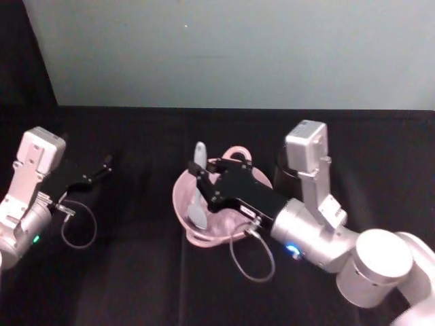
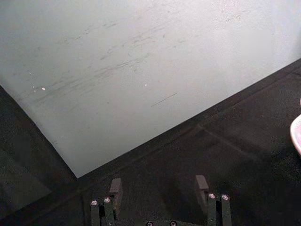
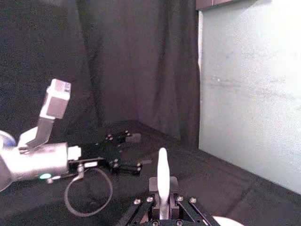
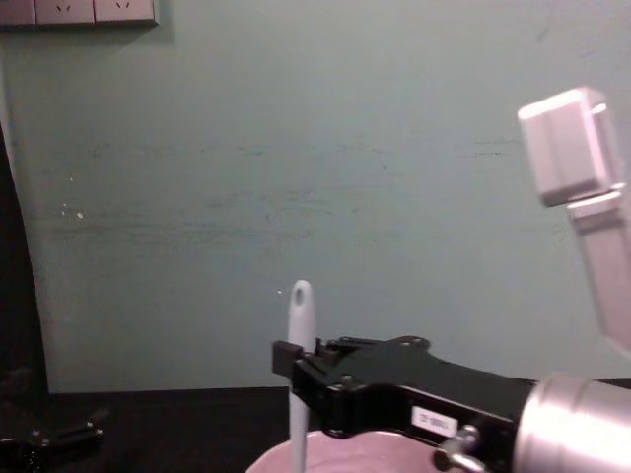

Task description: Use the one hand to pick up the spoon and stir the clear water in the bowl.

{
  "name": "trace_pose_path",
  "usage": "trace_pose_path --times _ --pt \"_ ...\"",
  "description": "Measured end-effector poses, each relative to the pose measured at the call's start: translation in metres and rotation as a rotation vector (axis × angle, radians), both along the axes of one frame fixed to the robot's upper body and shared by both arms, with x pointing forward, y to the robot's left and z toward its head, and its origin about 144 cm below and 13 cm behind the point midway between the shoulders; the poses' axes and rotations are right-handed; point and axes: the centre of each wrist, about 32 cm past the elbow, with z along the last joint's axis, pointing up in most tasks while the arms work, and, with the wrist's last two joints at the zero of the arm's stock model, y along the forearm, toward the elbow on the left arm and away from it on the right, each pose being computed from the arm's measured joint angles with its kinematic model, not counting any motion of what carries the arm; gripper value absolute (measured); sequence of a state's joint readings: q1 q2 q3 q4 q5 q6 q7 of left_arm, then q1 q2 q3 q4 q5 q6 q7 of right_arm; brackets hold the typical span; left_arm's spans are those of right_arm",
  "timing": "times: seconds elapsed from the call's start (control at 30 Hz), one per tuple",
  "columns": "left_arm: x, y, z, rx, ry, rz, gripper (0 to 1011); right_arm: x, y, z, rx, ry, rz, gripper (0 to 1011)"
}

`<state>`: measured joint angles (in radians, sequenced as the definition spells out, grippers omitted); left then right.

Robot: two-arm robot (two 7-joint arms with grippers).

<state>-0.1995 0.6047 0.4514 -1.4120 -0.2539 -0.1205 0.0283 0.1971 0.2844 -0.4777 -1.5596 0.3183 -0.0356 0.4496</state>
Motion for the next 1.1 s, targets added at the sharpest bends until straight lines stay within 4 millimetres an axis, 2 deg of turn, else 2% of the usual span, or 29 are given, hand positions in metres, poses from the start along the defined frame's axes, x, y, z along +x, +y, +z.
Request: trace_pose_path --times 0.23,0.33,0.53,0.67,0.87,1.0,1.1 --pt "0.000 0.000 0.000 0.000 0.000 0.000 1011 0.023 0.012 -0.008 -0.016 -0.059 -0.070 112" --pt "0.000 0.000 0.000 0.000 0.000 0.000 1011 0.035 0.008 -0.010 -0.026 -0.086 -0.133 112" --pt "0.000 0.000 0.000 0.000 0.000 0.000 1011 0.041 -0.008 -0.007 -0.044 -0.112 -0.199 112" --pt "0.000 0.000 0.000 0.000 0.000 0.000 1011 0.036 -0.022 -0.002 -0.070 -0.109 -0.211 112" --pt "0.000 0.000 0.000 0.000 0.000 0.000 1011 0.018 -0.033 0.002 -0.074 -0.063 -0.169 112" --pt "0.000 0.000 0.000 0.000 0.000 0.000 1011 0.003 -0.029 0.001 -0.049 -0.022 -0.109 112" --pt "0.000 0.000 0.000 0.000 0.000 0.000 1011 0.000 -0.023 0.000 -0.035 -0.009 -0.084 112"
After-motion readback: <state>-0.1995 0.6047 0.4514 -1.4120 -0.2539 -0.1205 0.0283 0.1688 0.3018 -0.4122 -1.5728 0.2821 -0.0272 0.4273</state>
